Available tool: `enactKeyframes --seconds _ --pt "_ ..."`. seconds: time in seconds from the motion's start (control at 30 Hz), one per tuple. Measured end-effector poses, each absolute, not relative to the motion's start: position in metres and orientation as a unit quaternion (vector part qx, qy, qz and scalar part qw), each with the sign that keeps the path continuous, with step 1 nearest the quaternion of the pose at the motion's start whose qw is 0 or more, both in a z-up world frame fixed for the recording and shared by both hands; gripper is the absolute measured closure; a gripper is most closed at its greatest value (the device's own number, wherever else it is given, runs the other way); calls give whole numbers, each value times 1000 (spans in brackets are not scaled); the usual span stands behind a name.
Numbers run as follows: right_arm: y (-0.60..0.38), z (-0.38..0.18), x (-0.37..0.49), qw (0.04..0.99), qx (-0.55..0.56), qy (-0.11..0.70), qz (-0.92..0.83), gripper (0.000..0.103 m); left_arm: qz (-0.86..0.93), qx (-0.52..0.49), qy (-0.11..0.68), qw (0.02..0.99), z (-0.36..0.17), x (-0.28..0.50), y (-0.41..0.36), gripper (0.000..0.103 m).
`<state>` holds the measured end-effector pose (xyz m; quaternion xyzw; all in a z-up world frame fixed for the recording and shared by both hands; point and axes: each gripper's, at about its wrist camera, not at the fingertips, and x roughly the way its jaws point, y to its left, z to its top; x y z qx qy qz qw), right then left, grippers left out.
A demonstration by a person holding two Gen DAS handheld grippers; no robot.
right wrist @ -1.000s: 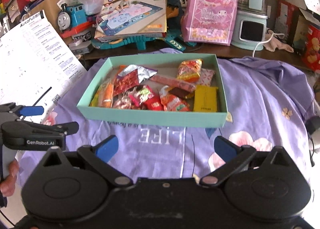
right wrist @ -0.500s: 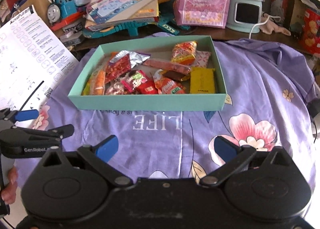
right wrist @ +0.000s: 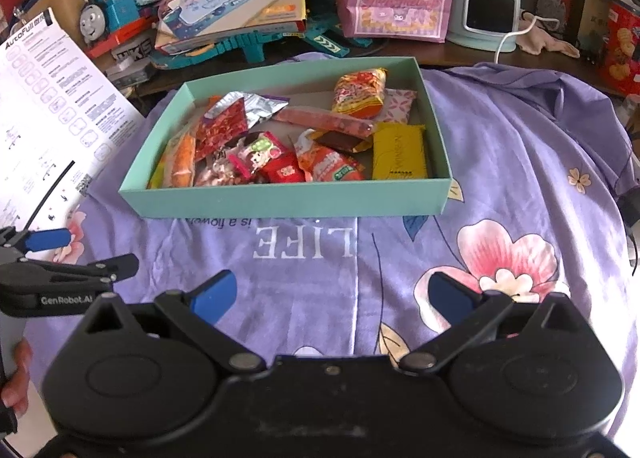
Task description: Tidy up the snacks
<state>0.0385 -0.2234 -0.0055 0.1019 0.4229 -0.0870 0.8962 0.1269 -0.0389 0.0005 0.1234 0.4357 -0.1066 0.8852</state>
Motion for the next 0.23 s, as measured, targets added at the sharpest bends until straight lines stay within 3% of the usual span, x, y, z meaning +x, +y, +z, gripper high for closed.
enactKeyframes --seconds 0.23 --pt "-221 -5 42 897 93 423 -92 0 -98 119 432 888 3 130 -36 0"
